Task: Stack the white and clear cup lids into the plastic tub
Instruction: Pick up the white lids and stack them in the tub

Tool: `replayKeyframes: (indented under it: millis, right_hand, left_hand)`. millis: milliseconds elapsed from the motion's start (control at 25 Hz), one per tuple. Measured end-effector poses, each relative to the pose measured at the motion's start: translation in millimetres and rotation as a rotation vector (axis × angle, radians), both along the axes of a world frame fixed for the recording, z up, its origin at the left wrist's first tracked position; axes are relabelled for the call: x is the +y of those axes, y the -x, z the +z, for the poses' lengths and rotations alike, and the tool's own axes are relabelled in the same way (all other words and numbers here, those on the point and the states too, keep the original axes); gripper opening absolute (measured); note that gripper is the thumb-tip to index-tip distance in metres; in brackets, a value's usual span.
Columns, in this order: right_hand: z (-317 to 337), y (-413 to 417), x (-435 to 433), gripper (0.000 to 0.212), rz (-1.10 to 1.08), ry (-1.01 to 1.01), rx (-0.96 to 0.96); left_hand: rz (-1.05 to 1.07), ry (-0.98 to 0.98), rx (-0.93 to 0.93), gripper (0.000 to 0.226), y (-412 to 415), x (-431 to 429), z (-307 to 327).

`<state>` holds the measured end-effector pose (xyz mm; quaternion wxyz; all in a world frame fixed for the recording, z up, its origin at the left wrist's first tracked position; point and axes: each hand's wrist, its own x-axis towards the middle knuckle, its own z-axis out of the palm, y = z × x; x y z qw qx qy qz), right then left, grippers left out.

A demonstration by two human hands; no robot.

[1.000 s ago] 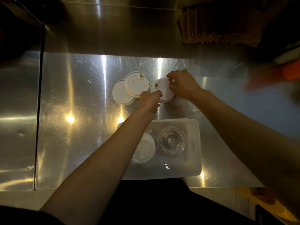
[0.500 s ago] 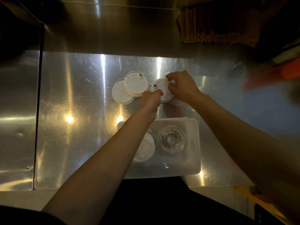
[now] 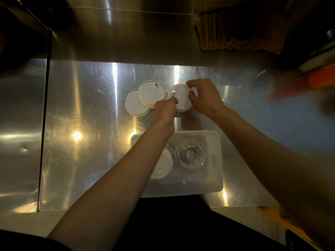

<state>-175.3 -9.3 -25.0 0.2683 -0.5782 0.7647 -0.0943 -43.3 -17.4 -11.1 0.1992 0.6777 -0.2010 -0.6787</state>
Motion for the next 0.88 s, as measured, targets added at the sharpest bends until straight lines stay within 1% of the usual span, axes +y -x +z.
replayKeyframes:
  millis: [120, 240, 400, 480, 640, 800, 880]
  right_hand:
    - [0.3, -0.7, 1.7, 0.038, -0.053, 0.0, -0.068]
    - [3.1, -4.6, 4.1, 0.038, -0.103, 0.032, -0.121]
    - [5.9, -12.2, 3.9, 0.036, -0.189, 0.098, -0.292]
    - [6.4, -15.6, 4.3, 0.035, -0.208, 0.119, -0.329]
    - [9.7, -26.3, 3.6, 0.034, -0.216, 0.143, -0.369]
    - [15.9, -38.8, 2.4, 0.035, -0.301, 0.142, -0.429]
    - [22.0, -48.1, 2.2, 0.036, -0.348, 0.141, -0.489]
  left_hand:
    - [-0.034, 0.051, -0.081, 0.042, -0.7, 2.4, 2.9]
    - [-0.042, 0.119, -0.129, 0.047, -4.0, 6.2, 8.9]
    - [-0.039, 0.206, -0.138, 0.049, -10.4, 8.9, 14.6]
    - [-0.036, 0.227, -0.168, 0.05, -15.2, 9.8, 16.7]
    - [-0.024, 0.284, -0.189, 0.044, -22.3, 7.2, 23.4]
    - [-0.004, 0.326, -0.186, 0.051, -36.0, 5.4, 25.4]
    - [-0.032, 0.356, -0.222, 0.052, -45.1, 2.2, 24.2]
